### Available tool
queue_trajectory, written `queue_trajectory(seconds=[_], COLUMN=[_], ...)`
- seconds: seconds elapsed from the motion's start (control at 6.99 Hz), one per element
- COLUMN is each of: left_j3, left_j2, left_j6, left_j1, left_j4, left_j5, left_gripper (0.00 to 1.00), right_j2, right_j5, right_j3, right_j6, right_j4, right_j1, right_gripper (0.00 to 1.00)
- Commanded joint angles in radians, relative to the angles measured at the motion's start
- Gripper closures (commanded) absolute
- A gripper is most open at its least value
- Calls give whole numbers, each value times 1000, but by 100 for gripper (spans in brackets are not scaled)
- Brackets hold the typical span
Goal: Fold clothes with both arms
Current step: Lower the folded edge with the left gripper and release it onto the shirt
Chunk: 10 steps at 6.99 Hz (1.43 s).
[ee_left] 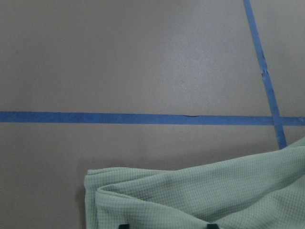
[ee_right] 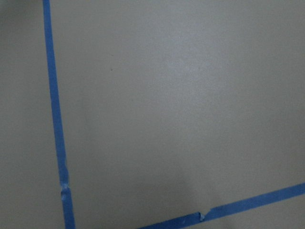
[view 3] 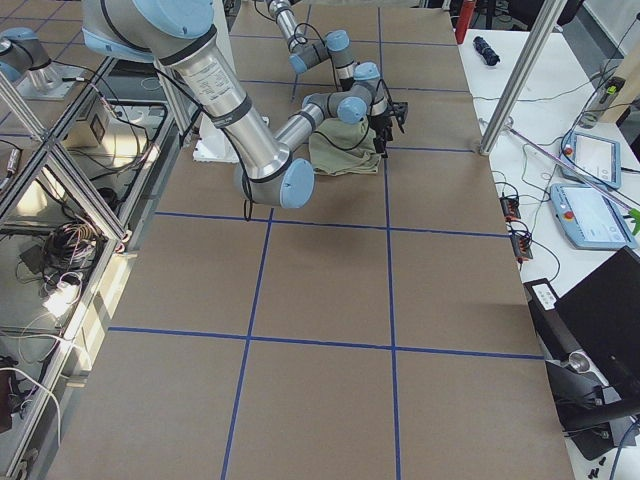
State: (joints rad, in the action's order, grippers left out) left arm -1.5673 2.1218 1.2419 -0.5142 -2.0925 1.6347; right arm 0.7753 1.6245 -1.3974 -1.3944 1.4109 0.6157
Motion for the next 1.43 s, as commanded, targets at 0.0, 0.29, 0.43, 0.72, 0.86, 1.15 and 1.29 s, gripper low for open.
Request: queue_trajectory(seconds=[0.0, 0.29, 0.43, 0.72, 0.86, 1.15, 1.29], left_j3=[3, 3, -5, -3, 1, 16, 16], left_j2=[0, -2, -8, -11, -14, -16, -20], left_j6=[1, -1, -2, -10, -13, -13, -21], left_j1=[29, 30, 28, -16, -41, -53, -52], left_j4=[-21, -21, -20, -17, -15, -15, -18], left_j5=[-1, -1, -3, -30, -30, -30, -30], left_gripper=[61, 100, 100, 100, 100, 100, 1], right_j2=[5, 7, 7, 7, 7, 9, 10], right_j5=[0, 0, 0, 0, 0, 0, 0], right_j3=[0, 0, 0, 0, 0, 0, 1], right_j6=[0, 0, 0, 0, 0, 0, 2], right_j4=[-1, -3, -4, -4, -6, -7, -7], right_j1=[1, 1, -1, -1, -1, -1, -1], right_gripper=[0, 0, 0, 0, 0, 0, 0])
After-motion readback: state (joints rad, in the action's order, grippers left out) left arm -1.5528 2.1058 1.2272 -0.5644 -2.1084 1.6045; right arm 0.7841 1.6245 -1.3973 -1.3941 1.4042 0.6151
